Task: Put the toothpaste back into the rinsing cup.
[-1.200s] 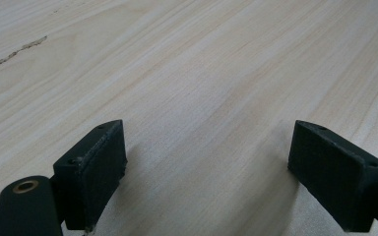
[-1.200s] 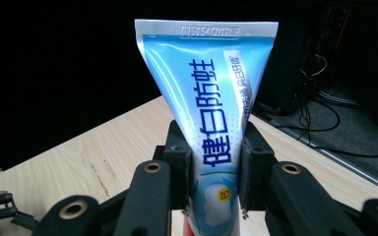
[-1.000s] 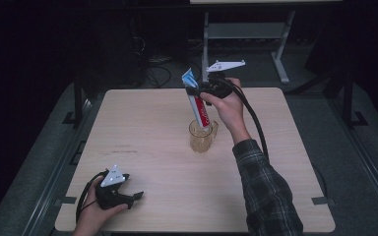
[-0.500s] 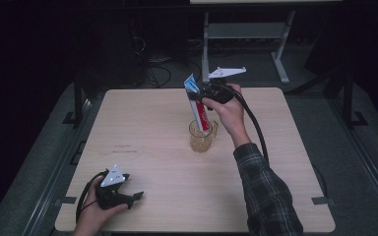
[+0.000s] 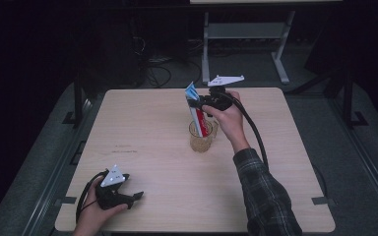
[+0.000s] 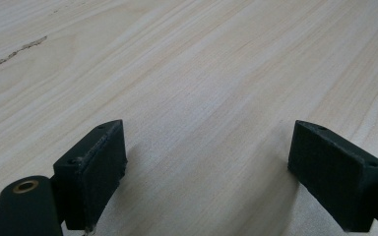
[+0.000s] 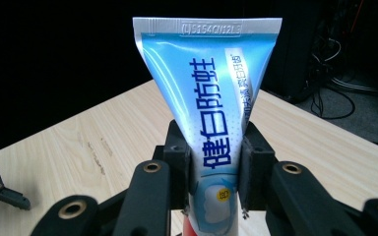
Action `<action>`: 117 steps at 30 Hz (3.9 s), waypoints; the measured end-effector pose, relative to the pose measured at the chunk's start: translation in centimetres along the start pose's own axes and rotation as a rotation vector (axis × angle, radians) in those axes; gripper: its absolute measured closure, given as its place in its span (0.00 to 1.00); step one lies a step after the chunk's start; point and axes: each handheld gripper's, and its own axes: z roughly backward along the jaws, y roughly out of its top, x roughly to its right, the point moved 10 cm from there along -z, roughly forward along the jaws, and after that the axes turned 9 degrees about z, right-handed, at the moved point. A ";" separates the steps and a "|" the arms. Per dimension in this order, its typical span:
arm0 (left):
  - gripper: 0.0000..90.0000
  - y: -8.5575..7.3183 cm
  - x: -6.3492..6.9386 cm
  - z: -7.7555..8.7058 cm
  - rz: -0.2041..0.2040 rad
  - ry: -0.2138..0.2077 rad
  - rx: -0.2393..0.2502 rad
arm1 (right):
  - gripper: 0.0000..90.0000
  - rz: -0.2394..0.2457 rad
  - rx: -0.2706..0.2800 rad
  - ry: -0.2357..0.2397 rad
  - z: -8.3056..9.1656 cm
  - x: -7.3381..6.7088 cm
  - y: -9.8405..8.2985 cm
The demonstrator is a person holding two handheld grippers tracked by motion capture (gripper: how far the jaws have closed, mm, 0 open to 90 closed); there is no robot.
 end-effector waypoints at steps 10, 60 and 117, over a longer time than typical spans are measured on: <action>0.15 0.0 0.0 0.0 -0.001 0.000 0.000 | 0.78 -0.006 -0.019 0.002 0.1 0.1 -1.9; 0.15 0.0 0.0 0.0 0.006 0.003 0.003 | 0.40 -0.004 -0.107 -0.121 4.2 0.7 -5.5; 0.15 -0.3 0.0 0.3 0.016 0.011 0.004 | 0.22 -0.069 -0.274 -0.260 16.6 -3.3 -22.6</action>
